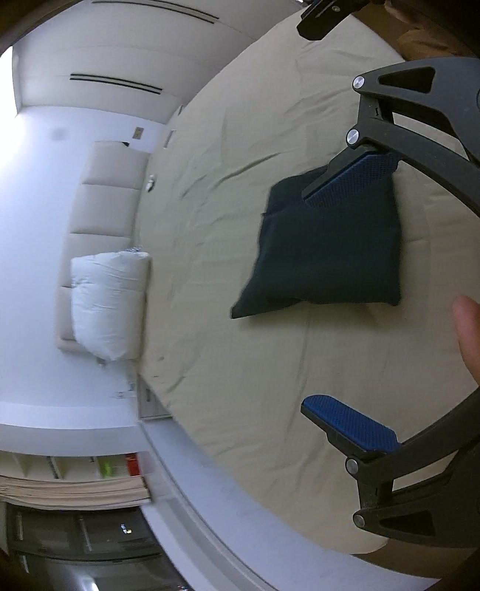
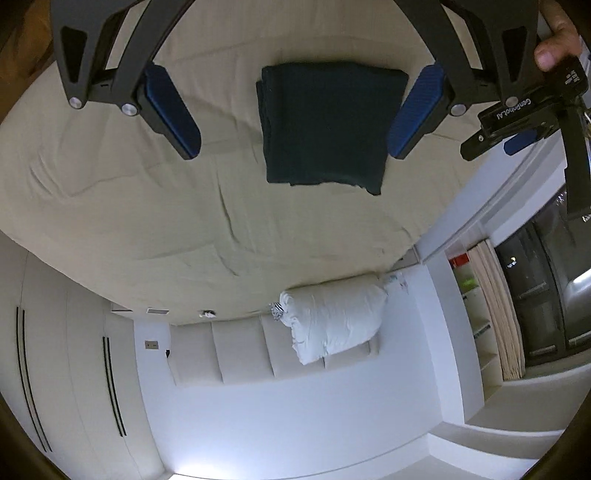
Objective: Fold small clothes
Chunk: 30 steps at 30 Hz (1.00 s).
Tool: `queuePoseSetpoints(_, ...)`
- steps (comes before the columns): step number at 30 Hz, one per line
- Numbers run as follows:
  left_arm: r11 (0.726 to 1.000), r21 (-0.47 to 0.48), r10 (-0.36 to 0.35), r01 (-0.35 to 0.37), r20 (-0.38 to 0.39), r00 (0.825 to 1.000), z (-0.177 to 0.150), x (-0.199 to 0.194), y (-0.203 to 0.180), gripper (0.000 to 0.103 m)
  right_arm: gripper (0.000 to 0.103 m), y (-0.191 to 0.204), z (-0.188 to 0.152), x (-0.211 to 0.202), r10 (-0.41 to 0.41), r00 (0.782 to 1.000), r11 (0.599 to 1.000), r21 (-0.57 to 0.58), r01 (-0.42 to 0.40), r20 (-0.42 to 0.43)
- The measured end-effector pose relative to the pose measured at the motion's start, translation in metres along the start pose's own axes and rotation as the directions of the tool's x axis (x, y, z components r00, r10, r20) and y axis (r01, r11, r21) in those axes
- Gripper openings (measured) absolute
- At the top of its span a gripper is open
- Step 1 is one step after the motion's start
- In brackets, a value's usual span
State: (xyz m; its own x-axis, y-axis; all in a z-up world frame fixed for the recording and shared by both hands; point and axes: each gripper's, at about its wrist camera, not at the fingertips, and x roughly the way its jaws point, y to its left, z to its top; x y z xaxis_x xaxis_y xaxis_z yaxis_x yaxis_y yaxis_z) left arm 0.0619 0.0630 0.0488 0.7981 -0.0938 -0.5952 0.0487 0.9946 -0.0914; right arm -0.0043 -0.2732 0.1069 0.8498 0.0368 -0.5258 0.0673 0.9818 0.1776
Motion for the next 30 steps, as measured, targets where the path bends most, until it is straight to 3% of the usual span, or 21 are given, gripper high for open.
queuePoseSetpoints(13,1.0,0.008,0.021,-0.02,-0.088,0.996,-0.026,0.058,0.012,0.103,0.103,0.02,-0.023,0.034,-0.009,0.994,0.999,-0.031,0.006,-0.112)
queuePoseSetpoints(30,0.999,0.012,0.033,-0.032,-0.154,0.987,-0.042,0.091,0.014,0.103,0.103,0.018,-0.036,0.055,-0.034,0.979,0.999,-0.032,0.029,-0.2)
